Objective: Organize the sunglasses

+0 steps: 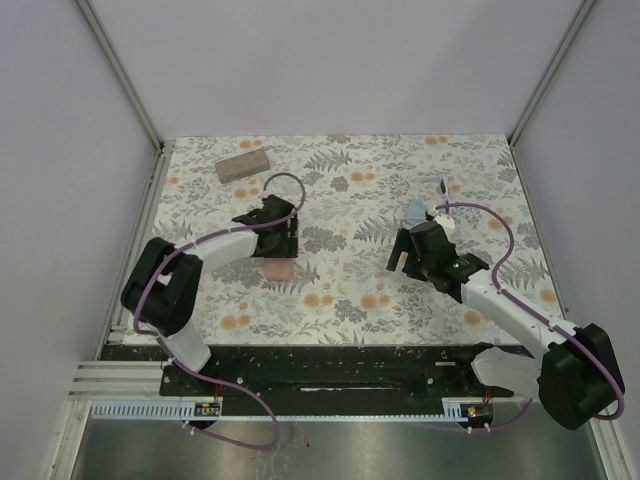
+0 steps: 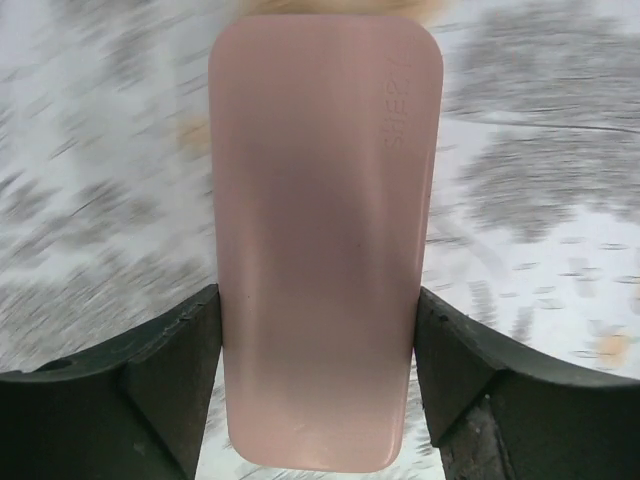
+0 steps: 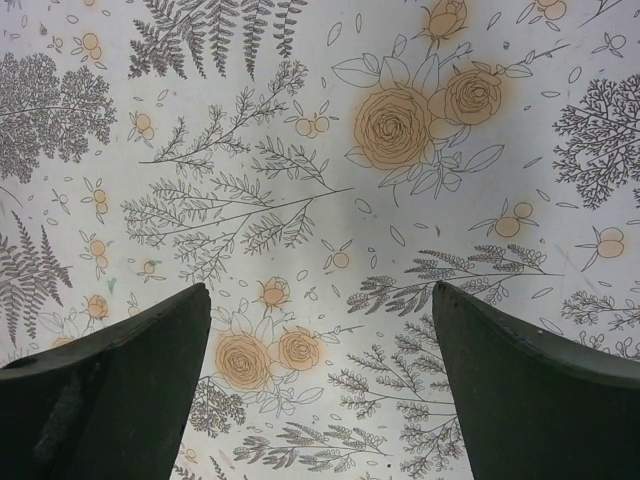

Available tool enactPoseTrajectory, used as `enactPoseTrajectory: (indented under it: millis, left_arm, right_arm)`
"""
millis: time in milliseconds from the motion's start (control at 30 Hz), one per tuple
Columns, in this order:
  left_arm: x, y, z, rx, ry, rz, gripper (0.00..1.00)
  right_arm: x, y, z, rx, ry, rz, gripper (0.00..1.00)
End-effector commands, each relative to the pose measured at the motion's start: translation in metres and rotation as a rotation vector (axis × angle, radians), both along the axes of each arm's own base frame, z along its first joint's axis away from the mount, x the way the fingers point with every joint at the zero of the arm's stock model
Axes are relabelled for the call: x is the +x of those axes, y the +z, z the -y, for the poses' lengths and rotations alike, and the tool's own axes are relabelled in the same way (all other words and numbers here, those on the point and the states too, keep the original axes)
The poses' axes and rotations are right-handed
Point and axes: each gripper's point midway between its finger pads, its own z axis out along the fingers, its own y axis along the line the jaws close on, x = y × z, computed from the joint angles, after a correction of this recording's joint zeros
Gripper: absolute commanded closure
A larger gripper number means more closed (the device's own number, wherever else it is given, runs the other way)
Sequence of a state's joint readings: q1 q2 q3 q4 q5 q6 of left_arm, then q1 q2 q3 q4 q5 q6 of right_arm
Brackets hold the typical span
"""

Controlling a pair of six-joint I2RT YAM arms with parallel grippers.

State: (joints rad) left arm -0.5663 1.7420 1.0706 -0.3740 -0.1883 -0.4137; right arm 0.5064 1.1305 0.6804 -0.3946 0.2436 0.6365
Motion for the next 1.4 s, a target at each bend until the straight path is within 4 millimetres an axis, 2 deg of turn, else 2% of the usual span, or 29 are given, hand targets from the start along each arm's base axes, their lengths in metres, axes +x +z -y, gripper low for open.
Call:
enactPoseTrajectory:
  millis: [0, 133, 233, 300, 367, 467, 700, 833, 933, 967, 1100, 1200, 1267, 1300, 1367]
  left_arm:
    - [-0.022, 0.016, -0.048, -0.087, 0.246, 0.009, 0.43]
    - [-0.039, 0.016, -0.074, -0.145, 0.364, 0.045, 0.33]
    - [-0.043, 0.027, -0.082, -0.163, 0.403, 0.093, 0.08]
    - [-0.045, 0.035, -0.082, -0.181, 0.399, 0.112, 0.01]
    - [-0.045, 0.044, -0.080, -0.203, 0.389, 0.124, 0.01]
    - [-0.047, 0.057, -0.076, -0.227, 0.368, 0.123, 0.01]
    - [-0.056, 0.089, -0.056, -0.343, 0.258, 0.144, 0.01]
    - [-0.075, 0.098, -0.034, -0.475, 0.167, 0.139, 0.01]
    - [-0.088, 0.100, -0.032, -0.501, 0.141, 0.147, 0.02]
    - [-0.092, 0.100, -0.032, -0.506, 0.135, 0.147, 0.02]
    - [-0.104, 0.101, -0.035, -0.529, 0.133, 0.158, 0.02]
    - [-0.110, 0.098, -0.034, -0.536, 0.124, 0.152, 0.03]
    - [-0.113, 0.095, -0.036, -0.528, 0.127, 0.143, 0.03]
    - [-0.114, 0.095, -0.037, -0.521, 0.130, 0.142, 0.03]
    - [-0.112, 0.097, -0.042, -0.512, 0.151, 0.160, 0.03]
  right_arm:
    - [0.015, 0.019, -0.001, 0.021, -0.019, 0.045, 0.00]
    - [0.024, 0.018, 0.003, 0.067, -0.048, 0.000, 0.01]
    - [0.040, 0.025, 0.010, 0.070, -0.074, -0.016, 0.01]
    - [0.053, 0.032, 0.016, 0.053, -0.095, -0.025, 0.01]
    - [0.066, 0.042, 0.024, 0.038, -0.117, -0.023, 0.01]
    - [0.092, 0.061, 0.047, 0.007, -0.199, 0.009, 0.00]
    - [0.151, 0.071, 0.096, -0.107, -0.297, 0.008, 0.04]
    - [0.176, 0.057, 0.127, -0.163, -0.359, -0.023, 0.05]
    - [0.199, 0.046, 0.144, -0.179, -0.350, -0.050, 0.10]
    - [0.205, 0.039, 0.146, -0.194, -0.330, -0.070, 0.10]
    - [0.236, 0.033, 0.143, -0.212, -0.233, -0.042, 0.11]
    - [0.258, 0.029, 0.152, -0.230, -0.236, -0.043, 0.12]
    - [0.267, 0.020, 0.148, -0.212, -0.221, -0.066, 0.14]
    - [0.268, 0.014, 0.161, -0.196, -0.239, -0.083, 0.14]
    - [0.272, 0.004, 0.158, -0.173, -0.226, -0.101, 0.18]
